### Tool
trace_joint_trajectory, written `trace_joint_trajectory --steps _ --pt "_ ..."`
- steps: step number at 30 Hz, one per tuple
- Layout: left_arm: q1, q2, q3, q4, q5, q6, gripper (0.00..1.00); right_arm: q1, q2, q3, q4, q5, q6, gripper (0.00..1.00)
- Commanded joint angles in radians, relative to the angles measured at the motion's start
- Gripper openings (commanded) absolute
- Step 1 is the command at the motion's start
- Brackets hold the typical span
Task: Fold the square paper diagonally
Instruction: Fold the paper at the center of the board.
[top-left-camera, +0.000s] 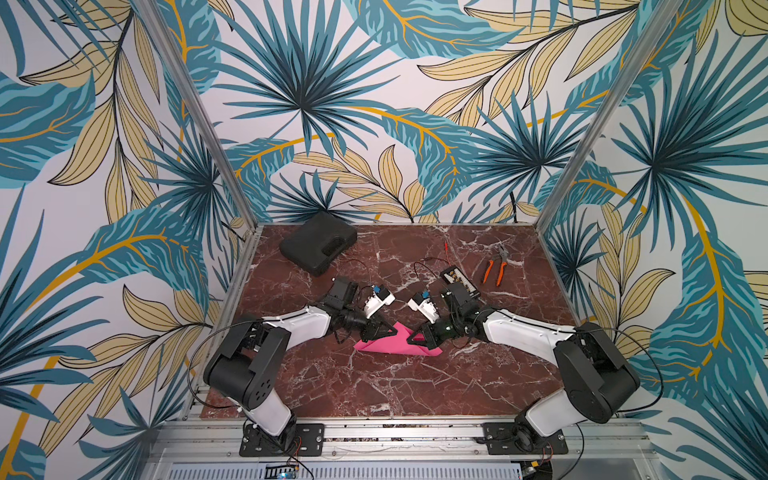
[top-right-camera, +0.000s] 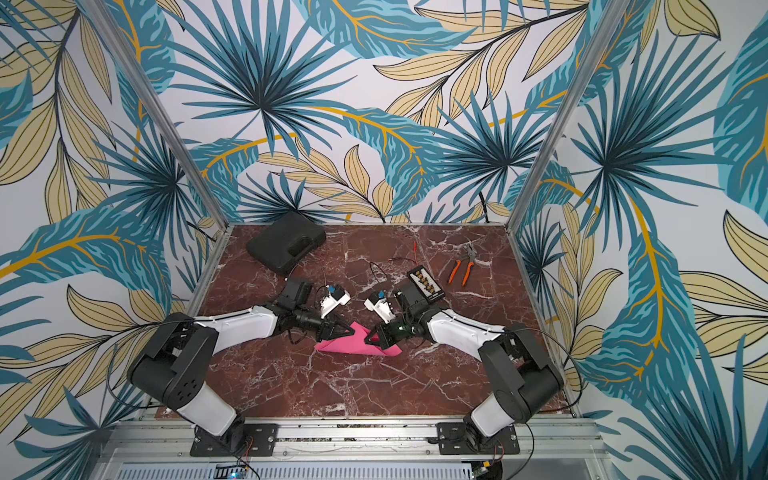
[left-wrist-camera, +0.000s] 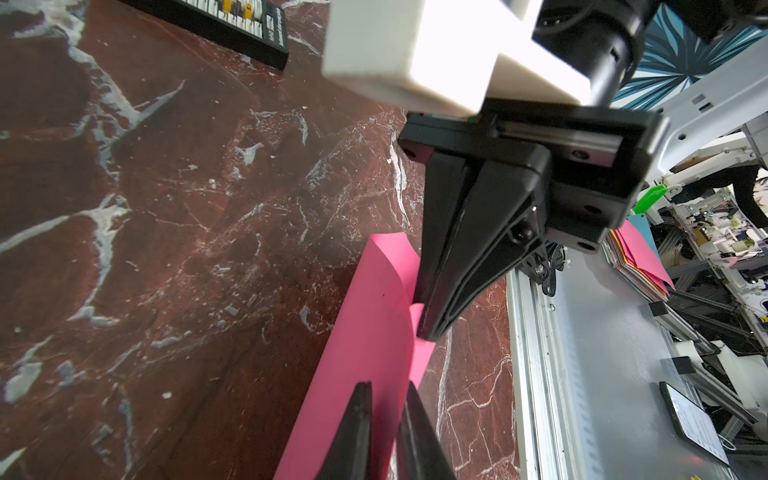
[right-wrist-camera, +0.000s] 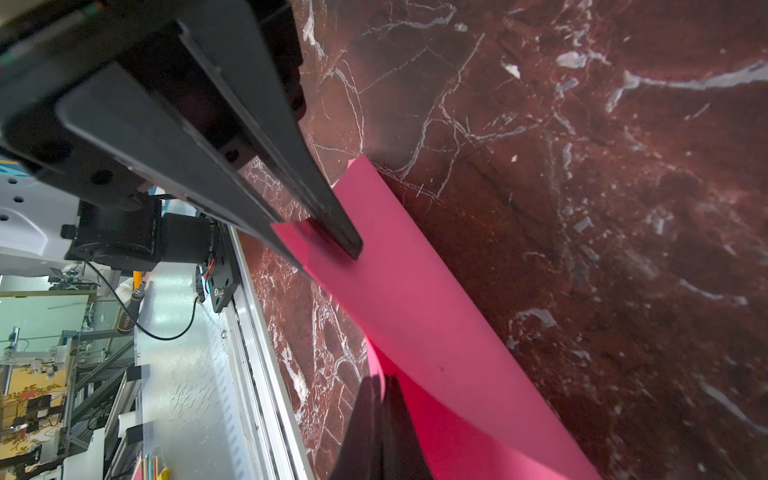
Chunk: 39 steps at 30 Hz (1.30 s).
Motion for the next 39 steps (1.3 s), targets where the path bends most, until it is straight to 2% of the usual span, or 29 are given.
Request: trace_joint_trajectory --steps 1,39 --pt "0.002 0.008 0.024 -0.004 0.015 -0.002 0.16 0.009 0.007 0.016 -0.028 0.011 -0.026 0.00" --pt "0.003 0.016 0.029 -0.016 0.013 -0.001 0.19 0.015 0.002 0.073 -0.127 0.034 -0.074 0.00"
